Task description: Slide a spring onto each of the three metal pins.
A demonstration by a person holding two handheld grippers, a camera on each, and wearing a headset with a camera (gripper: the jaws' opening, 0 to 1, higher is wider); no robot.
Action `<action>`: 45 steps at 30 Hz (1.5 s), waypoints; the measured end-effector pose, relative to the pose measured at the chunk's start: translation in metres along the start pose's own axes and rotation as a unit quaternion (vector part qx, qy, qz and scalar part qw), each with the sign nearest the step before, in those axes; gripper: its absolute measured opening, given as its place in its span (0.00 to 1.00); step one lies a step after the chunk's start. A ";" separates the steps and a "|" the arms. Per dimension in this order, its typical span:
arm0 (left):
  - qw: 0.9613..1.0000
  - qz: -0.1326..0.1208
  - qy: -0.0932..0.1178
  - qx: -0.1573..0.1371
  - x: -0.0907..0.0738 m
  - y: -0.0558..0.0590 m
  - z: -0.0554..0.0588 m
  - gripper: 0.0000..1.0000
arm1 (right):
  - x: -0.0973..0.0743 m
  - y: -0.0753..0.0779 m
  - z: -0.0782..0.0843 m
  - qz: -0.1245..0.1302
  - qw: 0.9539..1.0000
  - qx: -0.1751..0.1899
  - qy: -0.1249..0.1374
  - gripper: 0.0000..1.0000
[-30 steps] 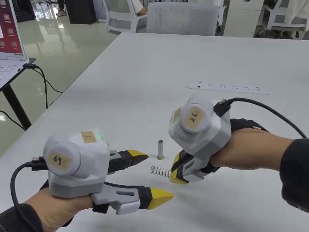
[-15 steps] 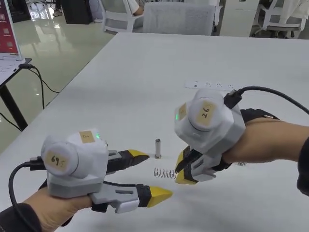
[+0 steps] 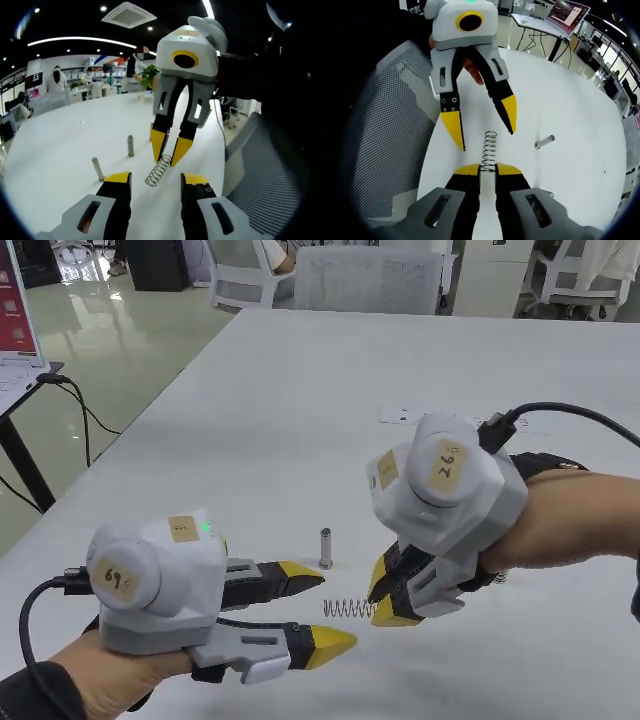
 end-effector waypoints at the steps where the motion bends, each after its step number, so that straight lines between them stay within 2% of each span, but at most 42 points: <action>1: 1.000 0.001 0.000 0.000 0.000 0.000 0.000 0.32 | 0.000 0.000 0.000 -0.001 1.000 -0.001 0.000 0.07; 21: 1.000 0.022 0.001 0.004 0.000 0.008 0.000 0.14 | -0.002 -0.009 -0.001 -0.016 0.999 -0.048 -0.004 0.07; 33: 0.999 0.032 -0.003 0.010 0.001 0.012 0.001 0.08 | -0.005 -0.011 -0.001 -0.013 0.998 -0.066 -0.005 0.07; 45: 0.999 0.032 -0.002 0.012 0.000 0.013 0.000 0.05 | -0.010 -0.009 -0.002 -0.008 0.998 -0.065 0.001 0.07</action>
Point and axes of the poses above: the centre of the closed fingertips' face, and the gripper's own axes: x roughly forward along the fingers, y roughly to its right, z roughly out of its underside, the point moved 2 cm from there along -x, roughly backward along the fingers, and after that the axes turned 8 degrees about -z, right-handed, at the moved point
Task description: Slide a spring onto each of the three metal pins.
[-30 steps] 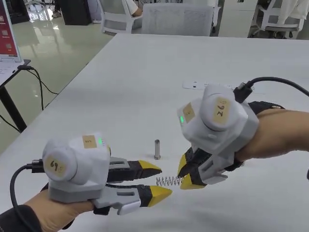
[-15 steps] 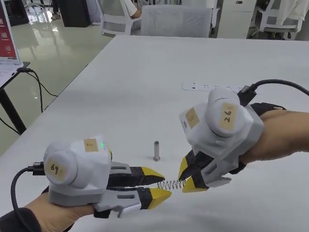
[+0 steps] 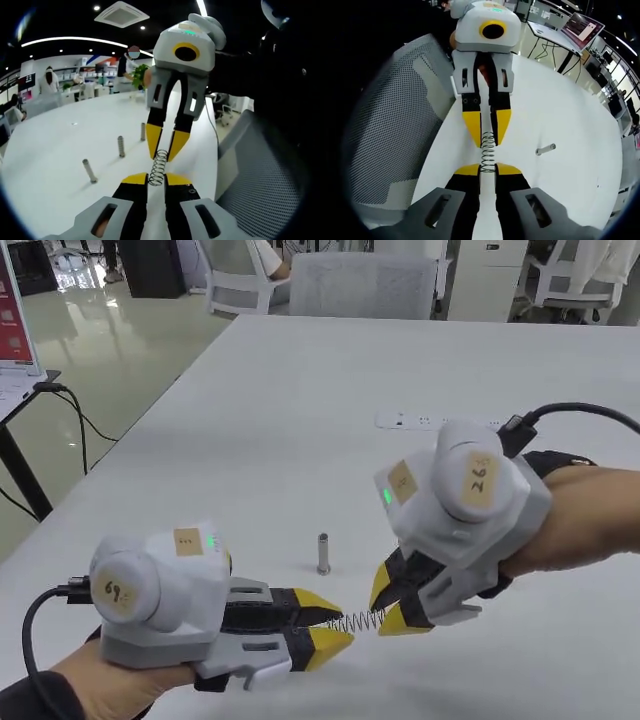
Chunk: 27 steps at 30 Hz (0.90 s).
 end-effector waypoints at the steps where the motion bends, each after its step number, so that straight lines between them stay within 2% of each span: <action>1: 1.000 0.000 0.000 0.001 0.000 0.000 0.000 0.04 | 0.000 0.001 0.000 0.000 1.000 0.000 0.001 0.07; 9: 1.000 0.000 -0.007 0.022 0.000 -0.001 0.003 0.03 | -0.002 0.003 -0.002 0.002 1.000 0.001 0.005 0.07; 27: 1.000 -0.007 -0.003 0.026 -0.001 -0.002 0.001 0.03 | -0.011 0.006 -0.015 0.018 1.000 0.003 0.010 0.07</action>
Point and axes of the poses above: the centre of the closed fingertips' face, and the gripper's own axes: x roughly forward along the fingers, y roughly to its right, z roughly out of its underside, the point moved 2 cm from there along -x, roughly backward along the fingers, and after that the axes turned 8 degrees about -z, right-handed, at the moved point
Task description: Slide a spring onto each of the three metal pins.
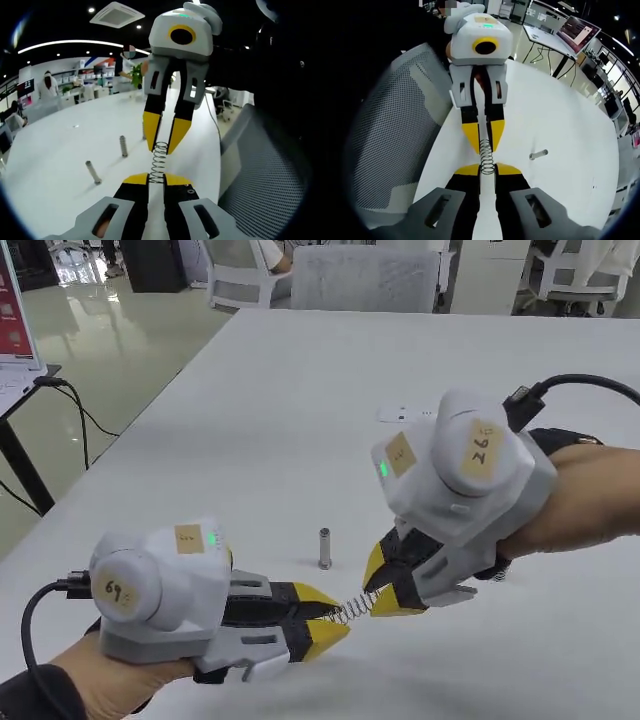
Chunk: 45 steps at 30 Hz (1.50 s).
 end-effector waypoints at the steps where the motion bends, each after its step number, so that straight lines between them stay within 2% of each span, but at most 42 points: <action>1: 1.000 0.000 0.000 0.000 0.000 0.000 0.000 0.03 | 0.000 0.000 -0.001 0.001 1.000 0.000 0.000 0.07; 8: 1.000 -0.002 0.003 0.001 -0.001 -0.001 -0.001 0.03 | -0.004 0.000 -0.008 0.008 1.000 0.000 0.001 0.07; 33: 1.000 -0.002 0.008 0.000 0.000 -0.001 -0.005 0.02 | -0.007 0.000 -0.038 0.021 0.999 -0.003 0.041 0.07; 45: 1.000 0.002 0.008 0.001 0.000 0.000 -0.005 0.02 | -0.006 -0.001 -0.043 0.022 0.999 -0.001 0.046 0.07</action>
Point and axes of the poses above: the centre of the closed fingertips' face, and the gripper's own axes: x roughly forward along the fingers, y roughly to its right, z roughly out of its underside, the point moved 2 cm from there along -x, roughly backward along the fingers, and after that the axes turned 8 degrees about -z, right-handed, at the moved point
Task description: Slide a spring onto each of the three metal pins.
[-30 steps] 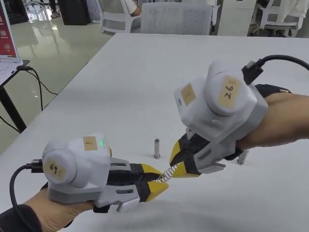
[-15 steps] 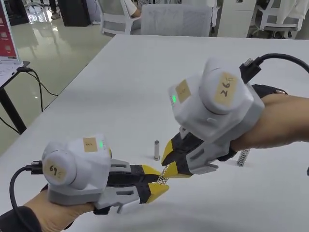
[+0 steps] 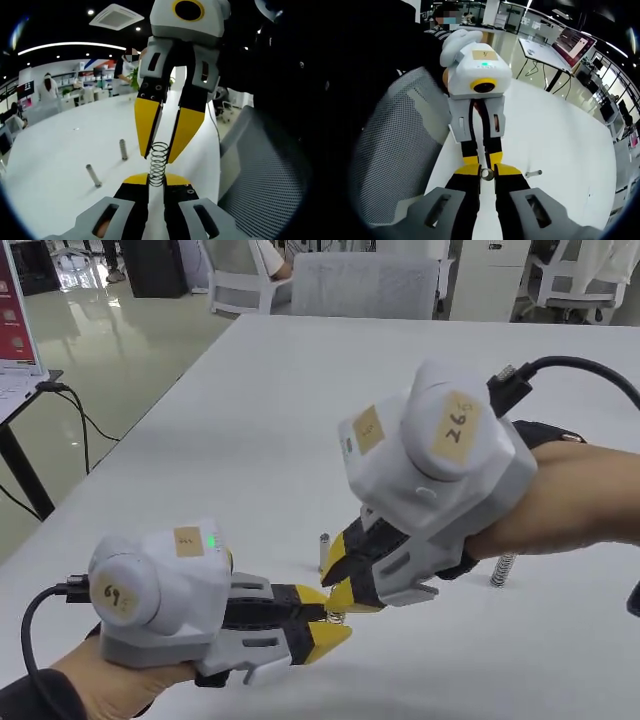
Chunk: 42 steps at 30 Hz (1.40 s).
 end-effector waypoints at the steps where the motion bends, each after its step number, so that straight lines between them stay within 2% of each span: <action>1: 1.000 0.000 0.000 0.000 0.000 0.000 0.000 0.02 | 0.000 0.000 0.000 -0.001 1.000 0.002 0.000 0.07; 10: 1.000 0.000 0.000 -0.002 0.000 0.000 0.001 0.02 | 0.000 0.000 0.003 -0.004 1.000 0.014 -0.004 0.11; 17: 1.000 0.001 0.000 -0.003 0.001 -0.001 0.000 0.02 | 0.003 0.000 0.009 -0.010 0.999 0.025 -0.019 0.13; 42: 1.000 0.014 -0.006 0.008 0.002 0.006 0.001 0.02 | 0.016 -0.005 0.023 -0.034 0.997 0.048 -0.054 0.10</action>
Point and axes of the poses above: the centre of the closed fingertips' face, and the gripper's own axes: x roughly forward along the fingers, y roughly to its right, z roughly out of its underside, the point moved 2 cm from there along -x, roughly backward along the fingers, and after that the axes turned 8 degrees about -z, right-handed, at the moved point
